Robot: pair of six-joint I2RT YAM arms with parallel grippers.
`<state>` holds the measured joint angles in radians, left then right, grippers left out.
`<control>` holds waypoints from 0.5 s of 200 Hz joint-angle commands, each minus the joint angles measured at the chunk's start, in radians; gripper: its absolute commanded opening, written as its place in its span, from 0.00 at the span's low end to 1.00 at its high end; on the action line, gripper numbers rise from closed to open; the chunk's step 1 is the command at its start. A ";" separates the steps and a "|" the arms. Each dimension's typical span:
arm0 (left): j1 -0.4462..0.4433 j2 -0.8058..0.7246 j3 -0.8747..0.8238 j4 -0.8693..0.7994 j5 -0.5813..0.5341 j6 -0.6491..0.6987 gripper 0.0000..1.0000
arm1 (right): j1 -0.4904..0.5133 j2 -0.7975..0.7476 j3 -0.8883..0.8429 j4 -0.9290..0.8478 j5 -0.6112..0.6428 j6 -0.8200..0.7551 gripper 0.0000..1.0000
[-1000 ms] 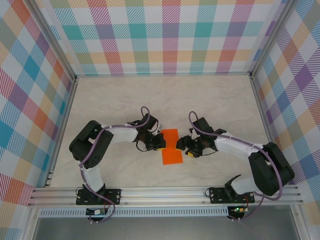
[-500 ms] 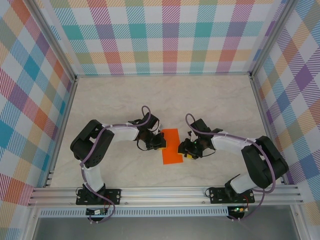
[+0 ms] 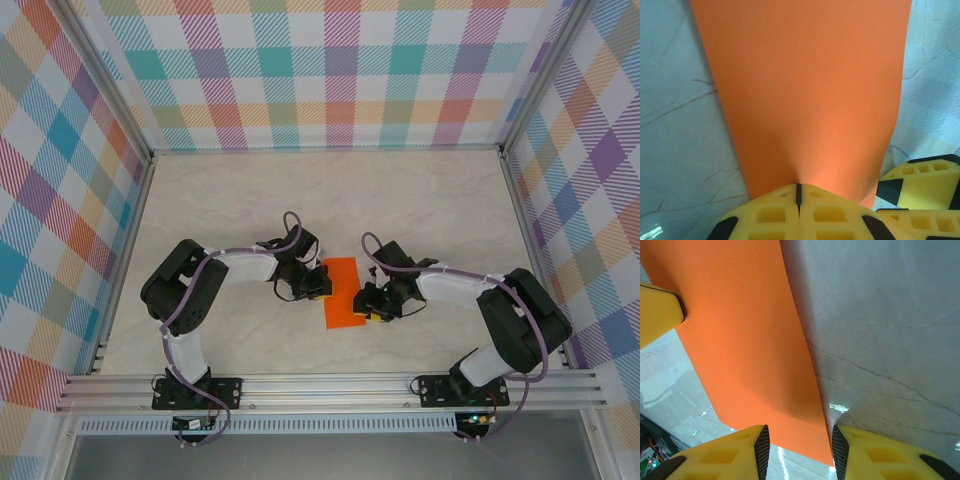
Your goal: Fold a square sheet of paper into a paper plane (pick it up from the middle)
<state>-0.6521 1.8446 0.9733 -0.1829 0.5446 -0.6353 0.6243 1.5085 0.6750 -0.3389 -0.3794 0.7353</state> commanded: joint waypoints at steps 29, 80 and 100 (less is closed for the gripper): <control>-0.001 0.048 -0.025 -0.045 -0.107 0.009 0.02 | 0.038 -0.041 -0.025 0.075 -0.076 0.029 0.40; -0.001 0.050 -0.026 -0.041 -0.108 0.008 0.02 | 0.039 -0.080 -0.047 0.095 -0.093 0.074 0.39; -0.001 0.047 -0.026 -0.043 -0.110 0.008 0.01 | 0.040 -0.091 -0.050 0.077 -0.076 0.110 0.36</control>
<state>-0.6521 1.8446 0.9733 -0.1822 0.5442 -0.6353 0.6613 1.4460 0.6422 -0.2638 -0.4469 0.7952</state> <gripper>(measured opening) 0.041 0.374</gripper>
